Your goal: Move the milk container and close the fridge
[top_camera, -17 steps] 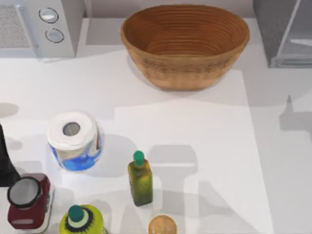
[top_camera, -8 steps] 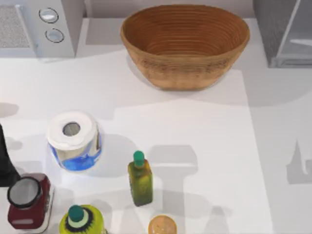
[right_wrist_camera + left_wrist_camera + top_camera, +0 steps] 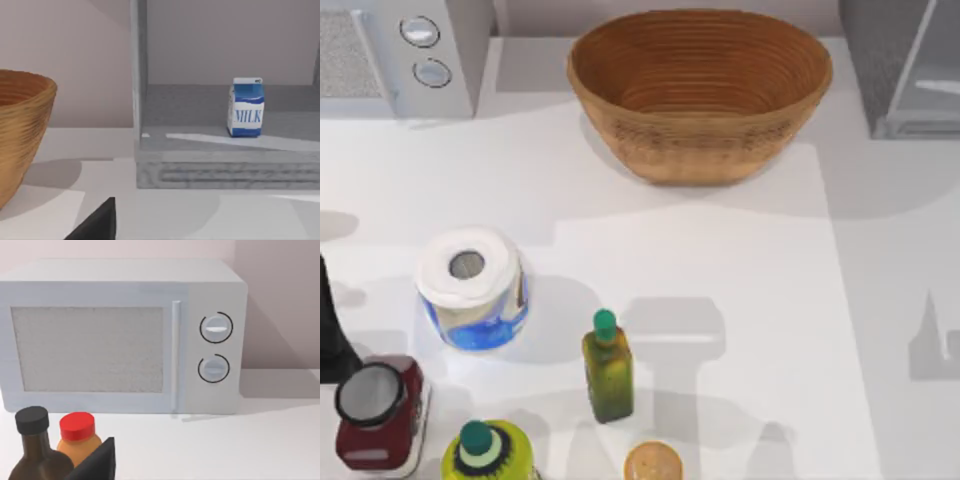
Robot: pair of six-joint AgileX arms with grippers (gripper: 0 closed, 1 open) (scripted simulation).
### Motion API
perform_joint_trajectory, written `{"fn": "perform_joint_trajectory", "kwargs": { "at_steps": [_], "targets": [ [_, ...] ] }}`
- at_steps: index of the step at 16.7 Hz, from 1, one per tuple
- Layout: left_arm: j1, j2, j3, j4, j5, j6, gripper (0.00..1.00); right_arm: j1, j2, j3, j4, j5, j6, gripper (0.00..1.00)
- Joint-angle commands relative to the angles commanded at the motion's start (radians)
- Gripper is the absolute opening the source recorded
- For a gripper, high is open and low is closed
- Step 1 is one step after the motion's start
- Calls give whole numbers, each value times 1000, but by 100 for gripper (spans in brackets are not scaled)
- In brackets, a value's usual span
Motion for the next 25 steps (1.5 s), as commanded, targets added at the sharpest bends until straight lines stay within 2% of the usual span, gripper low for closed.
{"fn": "perform_joint_trajectory", "kwargs": {
  "at_steps": [3,6,18,22,25],
  "targets": [
    [0,0,0,0,0,0,100,0,-63,53,-97,1,-3,100],
    [0,0,0,0,0,0,100,-1,-174,144,-281,3,-7,100],
    [0,0,0,0,0,0,100,1,-698,573,-1261,8,-14,100],
    [0,0,0,0,0,0,100,3,-787,645,-1433,8,-12,100],
    [0,0,0,0,0,0,100,3,-801,656,-1460,8,-11,100]
  ]
}}
